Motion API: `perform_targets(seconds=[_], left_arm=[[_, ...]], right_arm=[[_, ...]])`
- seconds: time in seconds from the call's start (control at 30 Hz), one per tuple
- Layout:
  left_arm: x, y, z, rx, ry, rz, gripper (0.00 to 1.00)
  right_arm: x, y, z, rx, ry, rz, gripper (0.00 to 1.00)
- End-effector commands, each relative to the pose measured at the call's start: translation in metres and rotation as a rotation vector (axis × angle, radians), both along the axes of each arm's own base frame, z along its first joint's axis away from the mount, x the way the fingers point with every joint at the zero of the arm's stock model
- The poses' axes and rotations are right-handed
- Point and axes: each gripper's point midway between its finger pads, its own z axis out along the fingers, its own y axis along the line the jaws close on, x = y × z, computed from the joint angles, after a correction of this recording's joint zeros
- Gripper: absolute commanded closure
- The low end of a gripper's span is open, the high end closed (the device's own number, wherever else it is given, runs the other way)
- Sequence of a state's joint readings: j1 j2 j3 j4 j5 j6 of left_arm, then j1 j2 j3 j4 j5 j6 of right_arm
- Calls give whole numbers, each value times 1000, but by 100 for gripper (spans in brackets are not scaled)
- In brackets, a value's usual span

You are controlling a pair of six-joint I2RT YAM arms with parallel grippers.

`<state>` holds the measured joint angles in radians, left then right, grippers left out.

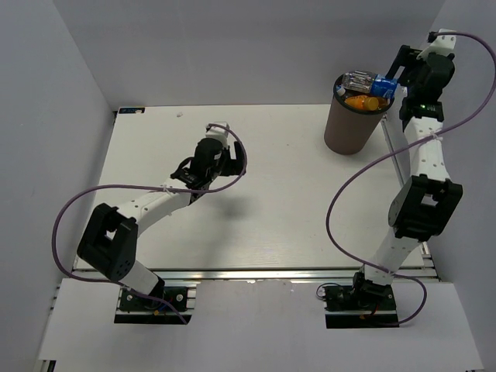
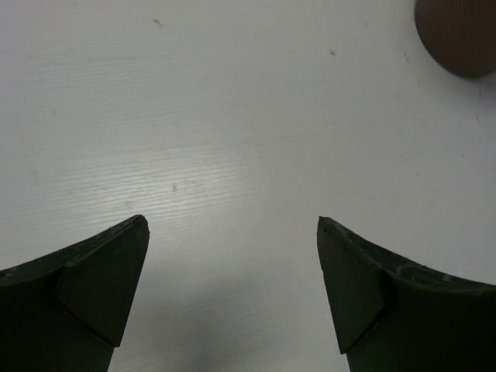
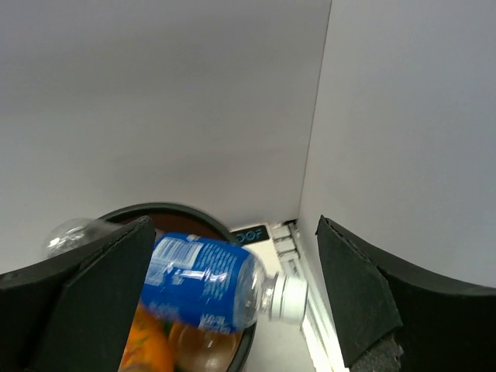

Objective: Put the plastic bottles in the bin

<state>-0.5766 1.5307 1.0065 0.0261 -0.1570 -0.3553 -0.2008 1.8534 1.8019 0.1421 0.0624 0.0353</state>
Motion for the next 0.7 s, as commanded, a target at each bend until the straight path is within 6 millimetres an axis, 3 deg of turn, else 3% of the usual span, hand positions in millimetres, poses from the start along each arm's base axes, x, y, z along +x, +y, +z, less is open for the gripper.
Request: perform_targets(seconds=[0.0, 0.03, 0.1, 0.2, 0.23, 0.27, 0.33, 0.37, 0.47, 0.57, 0.67], left_arm=[[21, 43, 37, -43, -50, 202, 2], [22, 49, 35, -45, -41, 229, 2], [25, 65, 30, -55, -11, 292, 2], [24, 94, 27, -56, 29, 439, 2], [23, 106, 26, -43, 35, 502, 2], [18, 120, 20, -44, 73, 564, 2], [12, 137, 21, -43, 80, 635, 2], [9, 147, 17, -57, 94, 674, 2], [-4, 170, 16, -78, 98, 735, 2], [-18, 191, 15, -64, 90, 804, 2], [-26, 199, 11, -54, 93, 828, 2]], right_arm=[[-47, 17, 70, 19, -75, 43, 11], [-51, 32, 68, 30, -55, 124, 11], [-68, 53, 45, 105, 38, 197, 11], [-88, 104, 31, 135, 92, 376, 11], [-91, 117, 7, 133, 149, 404, 11], [-95, 150, -2, 109, 176, 461, 11], [-102, 183, -30, 21, 258, 486, 11], [-110, 222, -39, 4, 281, 560, 11], [-124, 279, -73, 2, 312, 717, 11], [-130, 311, -105, 10, 344, 773, 11], [-128, 328, -144, 40, 418, 786, 11]])
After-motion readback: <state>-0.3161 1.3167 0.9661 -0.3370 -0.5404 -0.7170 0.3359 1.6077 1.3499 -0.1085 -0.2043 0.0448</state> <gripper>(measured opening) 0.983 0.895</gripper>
